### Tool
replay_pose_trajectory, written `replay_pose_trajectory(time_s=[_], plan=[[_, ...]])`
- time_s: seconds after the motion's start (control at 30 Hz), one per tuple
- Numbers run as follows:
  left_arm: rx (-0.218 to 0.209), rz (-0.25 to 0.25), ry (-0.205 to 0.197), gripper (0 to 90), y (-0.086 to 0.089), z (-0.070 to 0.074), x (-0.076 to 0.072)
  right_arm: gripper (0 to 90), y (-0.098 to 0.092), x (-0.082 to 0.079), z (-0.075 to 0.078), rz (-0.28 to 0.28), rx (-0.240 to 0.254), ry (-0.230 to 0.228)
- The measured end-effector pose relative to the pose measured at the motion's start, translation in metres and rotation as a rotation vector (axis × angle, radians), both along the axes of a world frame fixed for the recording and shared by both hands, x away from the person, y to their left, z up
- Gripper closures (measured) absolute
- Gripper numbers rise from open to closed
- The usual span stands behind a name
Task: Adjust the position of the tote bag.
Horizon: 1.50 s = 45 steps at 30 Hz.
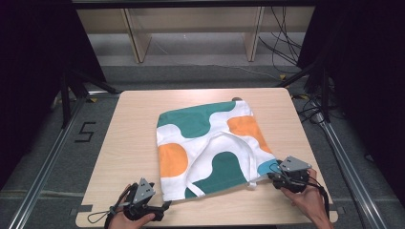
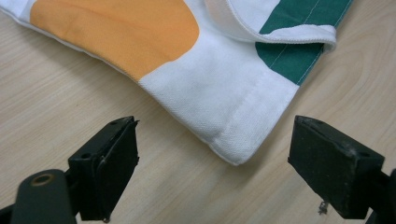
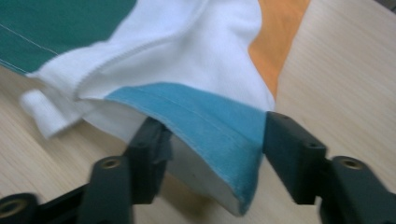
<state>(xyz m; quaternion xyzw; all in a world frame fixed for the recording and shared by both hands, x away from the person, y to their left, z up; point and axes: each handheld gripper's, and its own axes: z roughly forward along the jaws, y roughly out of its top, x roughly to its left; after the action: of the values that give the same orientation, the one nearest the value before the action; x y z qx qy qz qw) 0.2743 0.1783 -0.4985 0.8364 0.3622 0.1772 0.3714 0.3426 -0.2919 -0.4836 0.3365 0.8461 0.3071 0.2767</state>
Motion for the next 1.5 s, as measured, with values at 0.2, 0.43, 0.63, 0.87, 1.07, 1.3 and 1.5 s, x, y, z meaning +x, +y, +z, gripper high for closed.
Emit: replay_pose_trajectory(time_s=[0.2, 0.43, 0.63, 0.87, 1.07, 1.3, 1.5], plan=[[0.017, -0.004, -0.009, 14.9, -0.002, 0.000, -0.001, 79.9, 0.003, 0.007, 0.010, 0.036, 0.052, -0.045], [0.040, -0.009, -0.031, 14.9, -0.008, 0.002, -0.001, 88.1, 0.000, 0.011, 0.019, 0.015, 0.148, -0.051], [0.137, -0.051, -0.092, 16.1, -0.024, 0.003, 0.005, 88.3, -0.001, 0.010, 0.023, 0.022, 0.159, -0.067], [0.175, -0.007, -0.085, 21.4, -0.030, 0.004, 0.017, 88.3, 0.000, 0.008, 0.024, 0.018, 0.160, -0.055], [0.118, -0.035, -0.149, 65.4, -0.027, 0.008, 0.014, 74.2, 0.003, 0.007, 0.016, 0.016, 0.092, -0.049], [0.142, -0.061, -0.135, 77.8, -0.029, 0.008, 0.014, 63.2, 0.006, 0.003, -0.001, 0.046, -0.110, -0.018], [0.157, -0.067, -0.144, 82.7, -0.027, 0.009, 0.020, 85.0, 0.005, 0.003, 0.001, 0.087, -0.127, -0.010]])
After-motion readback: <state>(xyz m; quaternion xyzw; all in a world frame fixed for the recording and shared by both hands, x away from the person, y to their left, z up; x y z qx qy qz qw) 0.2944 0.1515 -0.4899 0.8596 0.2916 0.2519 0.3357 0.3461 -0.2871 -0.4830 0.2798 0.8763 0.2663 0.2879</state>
